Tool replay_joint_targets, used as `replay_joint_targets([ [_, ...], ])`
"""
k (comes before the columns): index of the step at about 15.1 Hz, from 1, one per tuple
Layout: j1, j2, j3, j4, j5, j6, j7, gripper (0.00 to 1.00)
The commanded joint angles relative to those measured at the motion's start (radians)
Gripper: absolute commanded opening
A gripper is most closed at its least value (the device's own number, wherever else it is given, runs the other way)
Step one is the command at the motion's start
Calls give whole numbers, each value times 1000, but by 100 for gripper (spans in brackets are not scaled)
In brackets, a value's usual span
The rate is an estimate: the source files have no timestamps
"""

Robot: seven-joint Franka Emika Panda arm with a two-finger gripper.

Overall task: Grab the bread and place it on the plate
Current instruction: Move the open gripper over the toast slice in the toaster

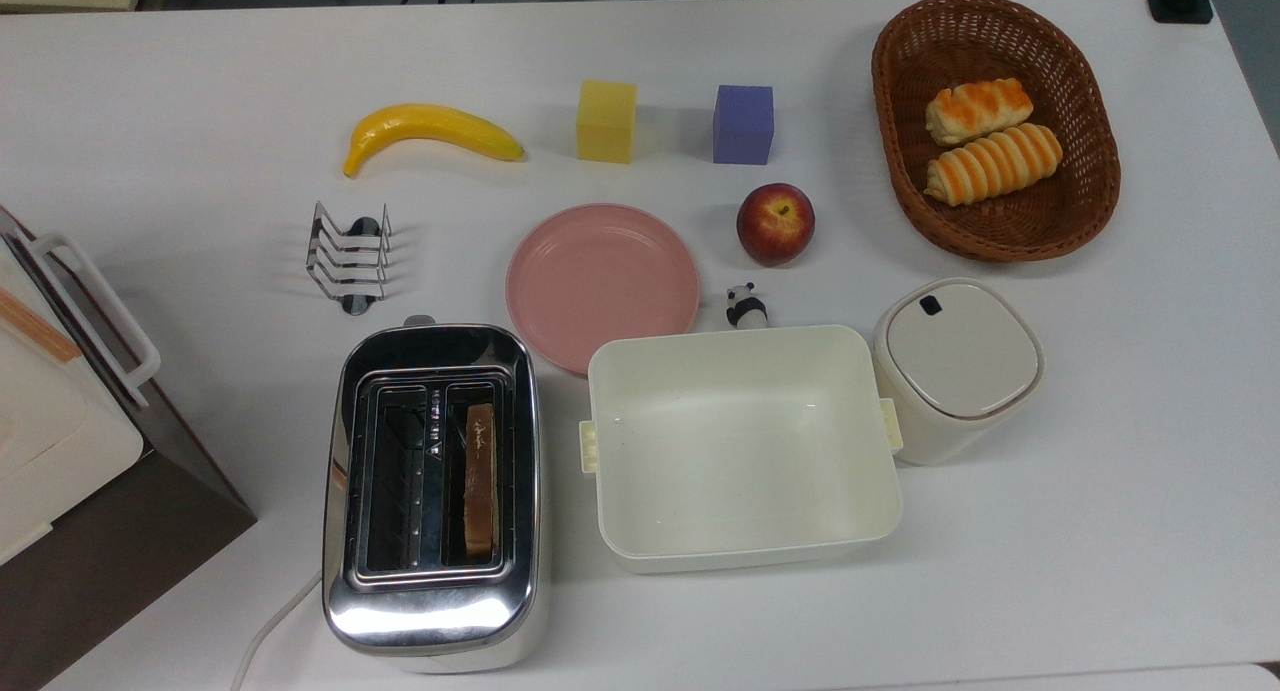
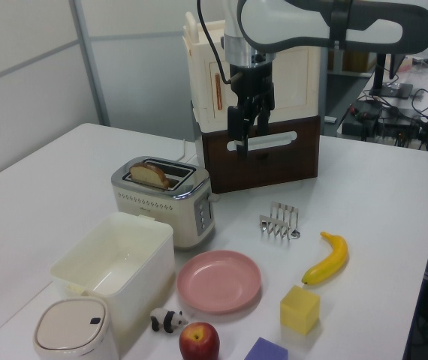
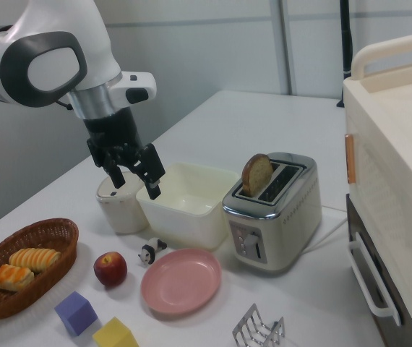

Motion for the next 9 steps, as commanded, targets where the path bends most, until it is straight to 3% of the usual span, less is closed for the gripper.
replay_joint_targets([
  [1,2,-11,-6,-23,-1,16,-24,100],
  [9,-5,-9,-5,-24,-1,15,-32,100],
])
